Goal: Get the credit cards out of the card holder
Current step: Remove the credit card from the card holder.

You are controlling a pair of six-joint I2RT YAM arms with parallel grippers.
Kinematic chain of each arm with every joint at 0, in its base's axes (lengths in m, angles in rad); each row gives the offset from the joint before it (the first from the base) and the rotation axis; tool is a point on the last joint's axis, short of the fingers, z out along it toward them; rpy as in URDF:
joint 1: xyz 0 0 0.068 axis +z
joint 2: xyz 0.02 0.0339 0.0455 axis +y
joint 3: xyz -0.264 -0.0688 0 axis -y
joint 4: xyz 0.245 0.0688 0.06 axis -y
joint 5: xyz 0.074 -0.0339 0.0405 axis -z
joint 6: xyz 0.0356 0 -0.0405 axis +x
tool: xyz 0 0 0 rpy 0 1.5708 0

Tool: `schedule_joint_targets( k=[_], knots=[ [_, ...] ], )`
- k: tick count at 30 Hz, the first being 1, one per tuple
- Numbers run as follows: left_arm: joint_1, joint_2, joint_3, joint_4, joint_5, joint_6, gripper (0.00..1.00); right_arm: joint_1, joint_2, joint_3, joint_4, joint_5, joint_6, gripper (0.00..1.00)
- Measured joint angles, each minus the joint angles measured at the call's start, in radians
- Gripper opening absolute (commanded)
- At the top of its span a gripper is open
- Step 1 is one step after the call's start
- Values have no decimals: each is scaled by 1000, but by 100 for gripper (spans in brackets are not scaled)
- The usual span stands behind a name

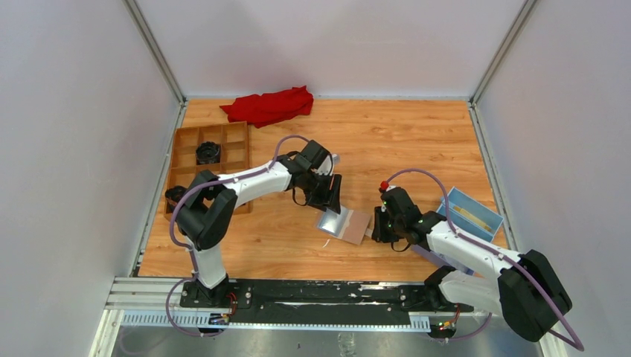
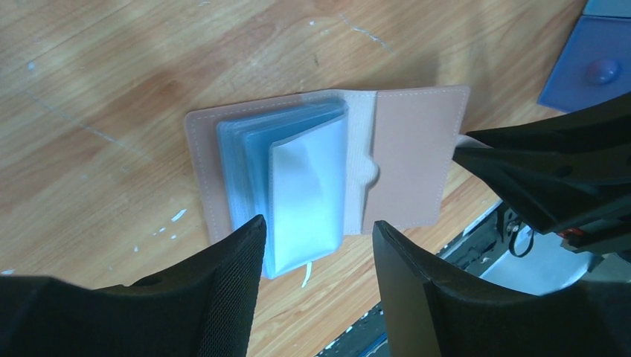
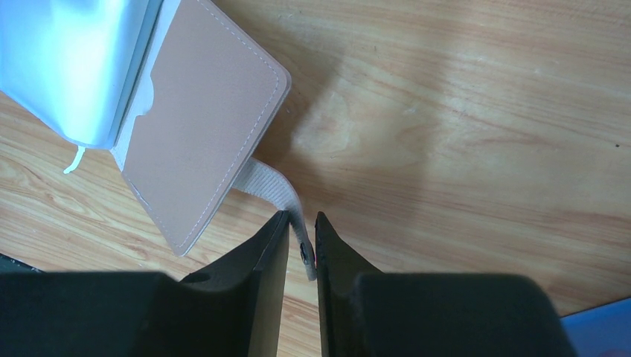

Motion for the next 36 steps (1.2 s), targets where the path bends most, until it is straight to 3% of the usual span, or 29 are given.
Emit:
schedule_joint_targets(
  k=[11,19,24,36],
  knots=[
    [-23,49,0,59,111,-21,58,0,0,0,0,-1,0,24],
    [-39,18,18,-18,-92,4,58,0,0,-3,2,-2,0,24],
    [-39,12,18,-39,-137,7,57,0,0,-10,3,-4,0,24],
    [-42,31,2,63,30,-24,56,0,0,-12,6,-4,0,24]
  ],
)
